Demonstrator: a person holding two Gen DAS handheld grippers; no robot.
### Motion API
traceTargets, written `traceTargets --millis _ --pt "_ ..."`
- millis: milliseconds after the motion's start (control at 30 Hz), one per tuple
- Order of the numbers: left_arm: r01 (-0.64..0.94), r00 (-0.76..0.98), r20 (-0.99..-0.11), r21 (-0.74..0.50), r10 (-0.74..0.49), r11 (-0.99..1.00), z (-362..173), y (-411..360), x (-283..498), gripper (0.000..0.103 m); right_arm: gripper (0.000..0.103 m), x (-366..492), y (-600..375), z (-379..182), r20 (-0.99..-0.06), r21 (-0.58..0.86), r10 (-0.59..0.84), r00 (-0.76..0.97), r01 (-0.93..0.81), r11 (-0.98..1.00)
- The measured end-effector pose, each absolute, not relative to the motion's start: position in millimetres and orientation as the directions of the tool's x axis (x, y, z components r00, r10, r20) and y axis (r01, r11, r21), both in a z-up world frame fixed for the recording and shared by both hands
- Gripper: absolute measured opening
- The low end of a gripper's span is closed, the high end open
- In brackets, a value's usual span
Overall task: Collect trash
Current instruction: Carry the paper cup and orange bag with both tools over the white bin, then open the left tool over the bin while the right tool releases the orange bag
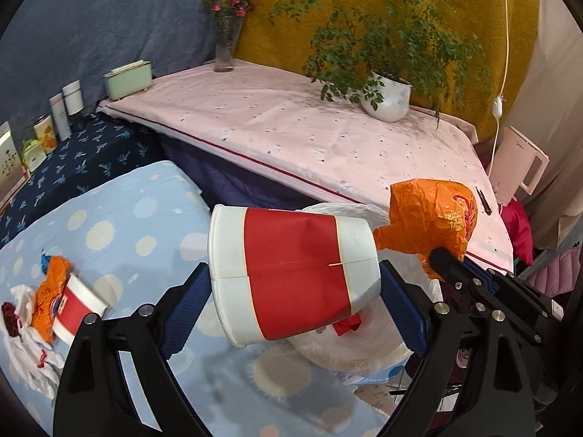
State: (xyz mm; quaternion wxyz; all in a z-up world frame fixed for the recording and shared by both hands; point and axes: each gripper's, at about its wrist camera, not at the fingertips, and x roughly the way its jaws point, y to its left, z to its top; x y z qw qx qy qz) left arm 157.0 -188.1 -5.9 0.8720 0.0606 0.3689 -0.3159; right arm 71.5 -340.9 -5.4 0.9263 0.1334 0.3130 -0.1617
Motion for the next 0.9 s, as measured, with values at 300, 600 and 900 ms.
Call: traceTargets --millis 300,600,900 --pt "0.573 0.495 -0.694 -0.192 -0.523 0.797 -11 -204 176 0.090 0.034 77 -360 -20 -0.643 0.169 -0.218 0.735 0.414 0.895" --pt "0.542 0.519 -0.691 -0.189 -0.503 0.819 -11 -190 181 0.090 0.042 73 -356 -16 -0.633 0.168 -0.227 0.740 0.417 0.893" --pt "0.503 0.554 -0.686 -0.176 -0.472 0.846 -8 -161 176 0.090 0.049 70 -337 -8 -0.622 0.155 -0.223 0.751 0.397 0.904"
